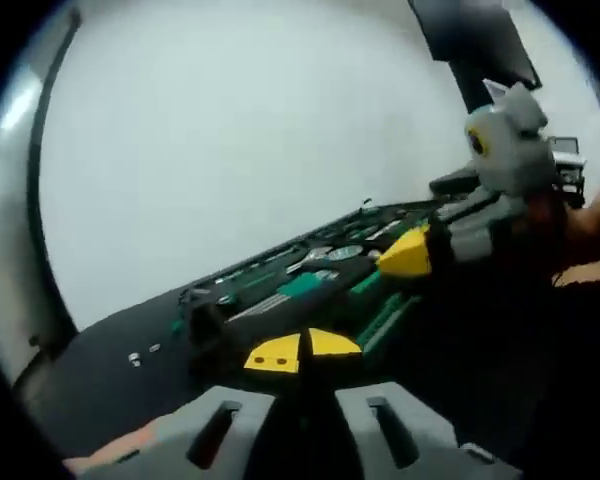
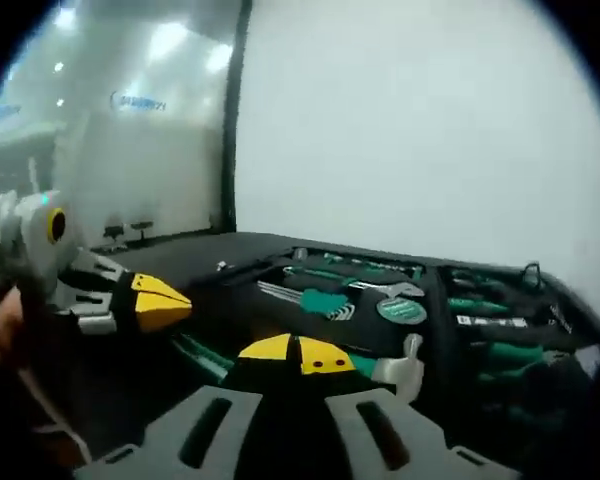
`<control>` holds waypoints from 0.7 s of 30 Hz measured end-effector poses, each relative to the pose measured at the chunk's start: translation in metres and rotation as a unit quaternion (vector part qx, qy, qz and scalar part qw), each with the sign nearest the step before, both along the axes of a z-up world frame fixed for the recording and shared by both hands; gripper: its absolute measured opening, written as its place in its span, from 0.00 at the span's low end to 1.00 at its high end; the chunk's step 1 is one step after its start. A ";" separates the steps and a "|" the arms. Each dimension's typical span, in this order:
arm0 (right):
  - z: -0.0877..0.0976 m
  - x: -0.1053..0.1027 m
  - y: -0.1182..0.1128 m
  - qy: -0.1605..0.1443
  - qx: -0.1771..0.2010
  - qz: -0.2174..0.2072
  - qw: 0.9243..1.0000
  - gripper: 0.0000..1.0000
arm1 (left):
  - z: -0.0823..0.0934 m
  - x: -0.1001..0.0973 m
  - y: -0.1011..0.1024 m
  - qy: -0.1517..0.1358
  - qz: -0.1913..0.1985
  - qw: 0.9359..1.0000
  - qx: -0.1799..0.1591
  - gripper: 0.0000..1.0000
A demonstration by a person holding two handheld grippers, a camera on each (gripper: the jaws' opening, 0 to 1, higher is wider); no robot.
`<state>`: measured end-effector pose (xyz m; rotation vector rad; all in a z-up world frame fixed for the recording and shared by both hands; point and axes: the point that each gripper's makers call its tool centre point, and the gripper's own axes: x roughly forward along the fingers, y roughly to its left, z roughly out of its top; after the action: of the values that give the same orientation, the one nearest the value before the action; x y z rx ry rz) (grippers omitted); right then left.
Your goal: Pick up the tools and put them into their designated positions in the toolbox.
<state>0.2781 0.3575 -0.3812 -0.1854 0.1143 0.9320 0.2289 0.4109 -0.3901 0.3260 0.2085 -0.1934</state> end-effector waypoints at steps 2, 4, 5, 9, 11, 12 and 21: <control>-0.002 -0.007 0.006 0.010 0.010 0.009 1.000 0.00 | 0.001 0.006 -0.009 -0.006 0.001 1.000 0.011 0.00; -0.003 -0.006 0.005 -0.018 -0.001 0.005 1.000 0.00 | 0.001 0.008 -0.012 0.003 -0.003 1.000 -0.002 0.00; -0.004 -0.007 0.004 -0.011 0.001 0.004 1.000 0.00 | 0.001 0.008 -0.011 0.006 0.000 1.000 -0.002 0.00; -0.007 -0.003 0.007 -0.005 -0.030 0.016 0.999 0.00 | -0.001 0.006 -0.011 0.008 -0.006 1.000 0.018 0.00; -0.007 -0.004 0.007 -0.012 -0.031 0.019 0.999 0.00 | -0.002 0.005 -0.011 0.002 -0.014 1.000 0.019 0.00; -0.006 -0.004 0.006 -0.015 -0.034 0.022 0.999 0.00 | -0.002 0.005 -0.011 0.001 -0.017 1.000 0.021 0.00; 0.037 0.036 -0.033 0.071 0.113 0.001 0.991 0.00 | -0.004 0.004 -0.012 0.025 -0.016 0.999 0.027 0.00</control>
<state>0.3140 0.3244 -0.3440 0.0905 0.1379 0.9528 0.2334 0.3986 -0.3940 0.3780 0.2587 -0.2283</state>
